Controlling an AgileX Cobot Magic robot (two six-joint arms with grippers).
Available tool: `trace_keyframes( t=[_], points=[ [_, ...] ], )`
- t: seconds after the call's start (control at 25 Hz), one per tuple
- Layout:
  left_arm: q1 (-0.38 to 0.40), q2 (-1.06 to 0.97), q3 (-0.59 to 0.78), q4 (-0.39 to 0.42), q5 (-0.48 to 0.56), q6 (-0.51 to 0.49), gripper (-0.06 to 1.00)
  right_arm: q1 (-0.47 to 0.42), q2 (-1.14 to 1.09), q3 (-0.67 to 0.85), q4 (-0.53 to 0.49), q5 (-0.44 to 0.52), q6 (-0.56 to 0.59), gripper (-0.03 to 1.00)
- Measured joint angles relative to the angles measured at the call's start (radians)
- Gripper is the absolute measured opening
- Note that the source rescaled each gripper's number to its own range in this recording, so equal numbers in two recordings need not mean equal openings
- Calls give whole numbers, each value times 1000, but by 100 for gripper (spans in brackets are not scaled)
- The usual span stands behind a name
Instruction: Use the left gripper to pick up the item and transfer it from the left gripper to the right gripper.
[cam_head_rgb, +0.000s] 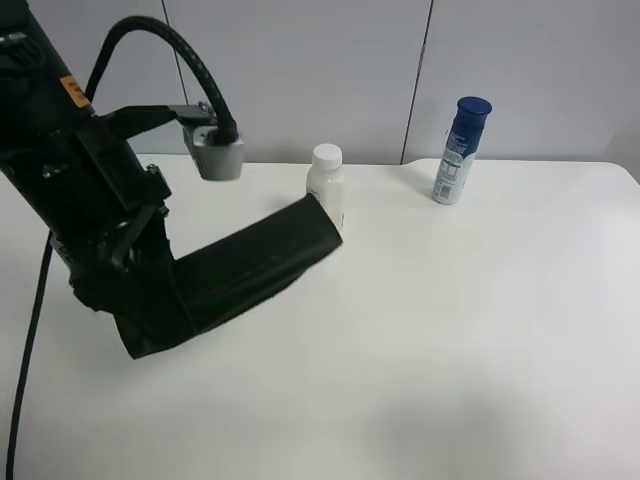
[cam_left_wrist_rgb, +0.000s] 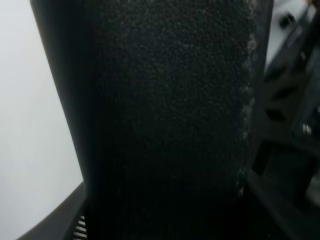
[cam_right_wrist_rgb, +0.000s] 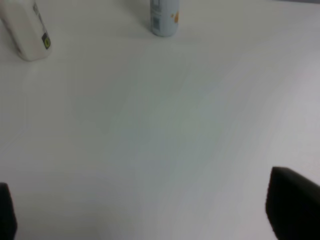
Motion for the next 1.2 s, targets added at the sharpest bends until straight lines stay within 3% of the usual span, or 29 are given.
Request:
trace_keyframes(
  t=[0.28,0.68,1.2],
  points=[
    [-103,0,0,-1,-71,83,8,0,0,0,0,0,0,100],
    [-105,0,0,1,-217,91,7,0,0,0,0,0,0,100],
    [-105,0,0,1,-232,91,6,0,0,0,0,0,1,100]
  ],
)
